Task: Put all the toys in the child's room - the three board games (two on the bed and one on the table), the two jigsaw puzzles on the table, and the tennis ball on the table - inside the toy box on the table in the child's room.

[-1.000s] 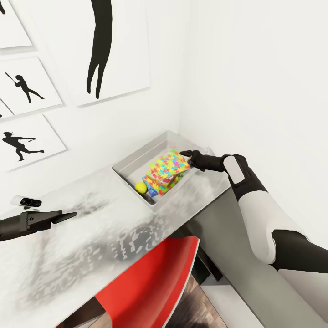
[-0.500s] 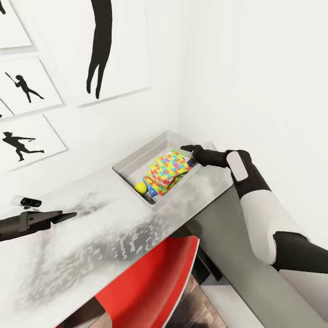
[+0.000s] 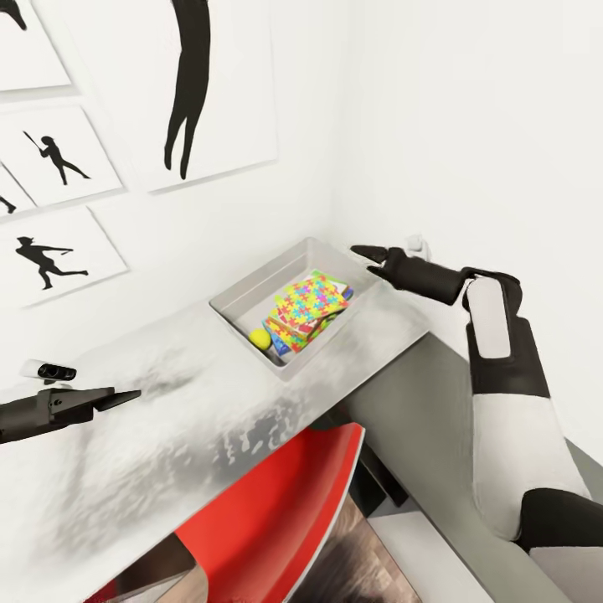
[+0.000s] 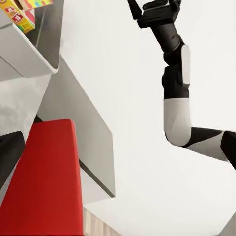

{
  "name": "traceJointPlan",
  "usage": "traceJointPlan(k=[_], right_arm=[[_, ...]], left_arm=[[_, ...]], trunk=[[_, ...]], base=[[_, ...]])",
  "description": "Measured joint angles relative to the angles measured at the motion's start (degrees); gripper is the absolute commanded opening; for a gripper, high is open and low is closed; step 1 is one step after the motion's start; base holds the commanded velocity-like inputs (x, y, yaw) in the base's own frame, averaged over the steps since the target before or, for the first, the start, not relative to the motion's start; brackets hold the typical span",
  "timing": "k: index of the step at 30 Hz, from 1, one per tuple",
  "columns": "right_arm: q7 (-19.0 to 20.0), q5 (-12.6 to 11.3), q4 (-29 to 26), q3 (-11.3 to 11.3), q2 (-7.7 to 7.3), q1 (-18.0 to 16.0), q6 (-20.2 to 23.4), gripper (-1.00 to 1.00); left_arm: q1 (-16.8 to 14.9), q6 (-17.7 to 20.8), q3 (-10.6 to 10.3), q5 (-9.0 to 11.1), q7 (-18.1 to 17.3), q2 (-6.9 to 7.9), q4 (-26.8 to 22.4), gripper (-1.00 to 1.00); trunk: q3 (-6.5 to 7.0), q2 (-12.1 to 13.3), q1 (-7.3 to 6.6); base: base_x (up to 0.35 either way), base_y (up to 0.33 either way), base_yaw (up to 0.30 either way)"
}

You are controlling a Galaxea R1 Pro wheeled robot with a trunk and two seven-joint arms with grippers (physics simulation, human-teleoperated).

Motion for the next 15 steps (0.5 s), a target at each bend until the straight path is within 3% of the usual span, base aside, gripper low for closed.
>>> traceJointPlan(k=[2, 5, 7, 8, 11, 14, 15], right_arm=[[1.22, -3.91, -3.33, 0.01, -1.66, 4.12, 0.01, 1.00], [3.85, -11.09, -10.66, -0.07, -4.02, 14.34, -0.01, 1.00], [7.06, -14.08, -14.07, -0.71, -4.77, 21.54, -0.02, 1.00], [8.30, -14.66, -14.62, -1.13, -4.89, 23.40, 0.01, 1.00], [18.35, -15.58, -16.11, -4.94, -5.01, 32.83, -1.32, 1.00], [30.10, -15.44, -16.51, -7.69, -5.37, 42.34, -8.77, 1.00], [32.19, -15.38, -16.54, -7.93, -5.45, 44.14, -10.48, 1.00]], left_arm=[[0.00, 0.00, 0.00, 0.00, 0.00, 0.00, 0.00, 1.00], [0.00, 0.00, 0.01, 0.00, 0.00, 0.00, -0.01, 1.00], [0.00, 0.00, 0.00, 0.00, 0.00, 0.00, -0.01, 1.00], [0.00, 0.00, 0.00, 0.00, 0.00, 0.00, 0.00, 1.00], [0.00, 0.00, 0.01, 0.00, 0.01, 0.00, -0.01, 1.00], [0.01, 0.00, 0.01, 0.00, 0.01, 0.01, -0.01, 1.00], [0.00, 0.00, 0.00, 0.00, 0.00, 0.00, 0.00, 1.00]], trunk=[[0.17, 0.00, 0.01], [0.44, -0.01, -0.01], [0.62, 0.00, -0.01], [0.72, -0.01, -0.01], [1.00, -0.01, -0.02], [1.28, -0.01, -0.02], [1.38, -0.01, -0.01]], base=[[-0.139, 0.000, 0.000], [-0.105, 0.000, 0.000], [-0.039, 0.000, 0.000], [-0.022, 0.000, 0.000], [-0.010, 0.000, 0.000], [-0.003, 0.000, 0.000], [-0.001, 0.000, 0.000]])
